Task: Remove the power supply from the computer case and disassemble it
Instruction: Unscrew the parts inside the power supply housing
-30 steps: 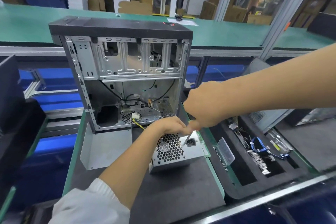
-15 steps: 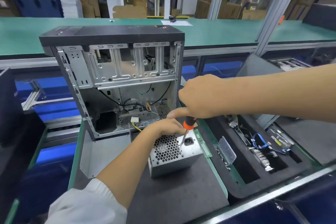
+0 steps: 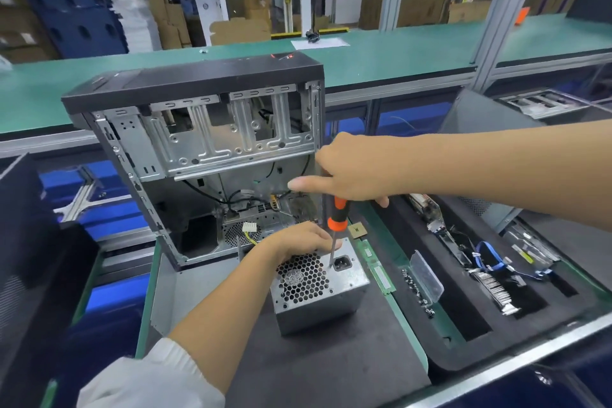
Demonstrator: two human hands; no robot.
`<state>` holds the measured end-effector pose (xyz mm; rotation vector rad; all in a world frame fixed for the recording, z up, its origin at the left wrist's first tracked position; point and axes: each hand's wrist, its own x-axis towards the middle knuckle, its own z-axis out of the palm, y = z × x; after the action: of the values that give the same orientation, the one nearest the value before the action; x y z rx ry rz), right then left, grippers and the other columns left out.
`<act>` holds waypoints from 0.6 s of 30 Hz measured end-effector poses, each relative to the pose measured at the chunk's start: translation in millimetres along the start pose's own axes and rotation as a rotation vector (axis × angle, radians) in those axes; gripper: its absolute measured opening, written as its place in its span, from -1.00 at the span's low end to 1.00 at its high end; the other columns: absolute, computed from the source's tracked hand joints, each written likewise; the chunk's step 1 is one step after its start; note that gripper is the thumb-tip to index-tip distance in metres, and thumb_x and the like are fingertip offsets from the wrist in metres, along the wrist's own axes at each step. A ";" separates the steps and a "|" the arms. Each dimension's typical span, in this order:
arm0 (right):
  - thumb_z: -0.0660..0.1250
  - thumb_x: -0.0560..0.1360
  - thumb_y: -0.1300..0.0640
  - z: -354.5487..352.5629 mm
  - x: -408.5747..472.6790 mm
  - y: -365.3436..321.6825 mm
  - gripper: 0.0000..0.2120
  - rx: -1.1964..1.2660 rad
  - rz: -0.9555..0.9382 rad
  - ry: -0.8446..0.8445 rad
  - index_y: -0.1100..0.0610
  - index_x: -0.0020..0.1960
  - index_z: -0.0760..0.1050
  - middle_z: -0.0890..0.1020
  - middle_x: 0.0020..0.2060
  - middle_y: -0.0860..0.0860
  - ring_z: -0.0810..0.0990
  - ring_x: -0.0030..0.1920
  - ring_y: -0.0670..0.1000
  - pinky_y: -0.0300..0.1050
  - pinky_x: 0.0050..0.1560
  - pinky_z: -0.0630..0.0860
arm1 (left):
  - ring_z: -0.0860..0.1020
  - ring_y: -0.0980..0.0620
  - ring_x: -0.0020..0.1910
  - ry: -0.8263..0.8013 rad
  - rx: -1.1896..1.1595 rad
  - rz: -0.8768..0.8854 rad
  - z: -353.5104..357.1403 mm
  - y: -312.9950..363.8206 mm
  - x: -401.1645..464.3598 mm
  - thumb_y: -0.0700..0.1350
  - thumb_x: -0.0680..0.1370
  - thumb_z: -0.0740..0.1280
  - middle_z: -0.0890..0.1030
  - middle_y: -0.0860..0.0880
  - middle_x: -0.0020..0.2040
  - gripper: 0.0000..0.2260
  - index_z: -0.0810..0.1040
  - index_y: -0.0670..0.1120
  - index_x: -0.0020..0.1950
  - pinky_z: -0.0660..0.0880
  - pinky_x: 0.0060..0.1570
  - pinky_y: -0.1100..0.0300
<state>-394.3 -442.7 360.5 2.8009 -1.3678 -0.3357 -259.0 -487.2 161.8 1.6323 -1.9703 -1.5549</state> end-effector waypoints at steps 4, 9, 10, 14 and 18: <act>-0.02 0.66 -0.08 7.2 5.0 -0.6 -0.62 -0.340 -0.110 0.176 0.17 -0.10 0.38 0.33 -0.35 0.04 0.33 -0.40 0.04 -0.07 -0.28 0.38 | 0.36 0.00 -0.14 -0.005 -0.009 0.027 -0.5 3.2 -2.5 0.17 0.49 0.36 0.39 -0.09 -0.17 -0.64 0.41 -0.12 -0.20 0.35 0.08 0.13; 0.24 0.55 0.17 -16.3 3.6 9.3 -0.69 -0.010 -0.270 -0.186 0.00 0.28 0.35 0.45 0.06 0.07 0.47 -0.14 0.03 0.04 -0.08 0.47 | 0.36 -0.03 -0.15 0.038 0.006 0.117 0.3 10.3 -15.4 -0.04 0.57 0.36 0.42 -0.14 -0.15 -0.76 0.50 -0.23 -0.08 0.37 -0.02 0.02; 0.26 0.52 0.22 -18.5 3.7 10.2 -0.65 0.001 -0.291 -0.207 0.00 0.28 0.37 0.42 0.07 0.06 0.49 -0.07 0.07 0.05 -0.05 0.49 | 0.42 -0.05 -0.12 0.057 0.015 0.159 -1.0 12.7 -20.8 -0.14 0.57 0.35 0.47 -0.17 -0.11 -0.82 0.52 -0.26 0.01 0.42 0.04 -0.03; 0.30 0.48 0.25 -16.7 7.3 10.8 -0.65 0.010 -0.305 -0.206 0.00 0.22 0.42 0.39 0.07 0.01 0.46 0.00 0.04 -0.15 -0.21 0.43 | 0.44 0.17 0.36 -0.029 -0.027 0.343 -15.9 21.2 -49.6 -0.38 0.54 0.28 0.53 0.06 0.32 -0.58 0.50 0.00 0.31 0.36 0.38 0.17; 0.33 0.47 -0.20 -11.6 9.1 9.2 -0.60 -0.017 -0.271 -0.126 0.01 0.19 0.42 0.40 0.02 -0.01 0.48 -0.11 -0.03 -0.12 -0.22 0.43 | 0.57 0.05 0.23 -0.040 -0.143 0.434 -14.6 25.3 -61.4 -0.28 0.60 0.32 0.64 -0.09 0.20 -0.73 0.52 -0.23 0.30 0.49 0.19 0.21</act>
<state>-393.8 -456.4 371.0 2.9981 -0.9945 -0.5327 -241.0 -450.7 216.3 1.0374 -2.0053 -1.5192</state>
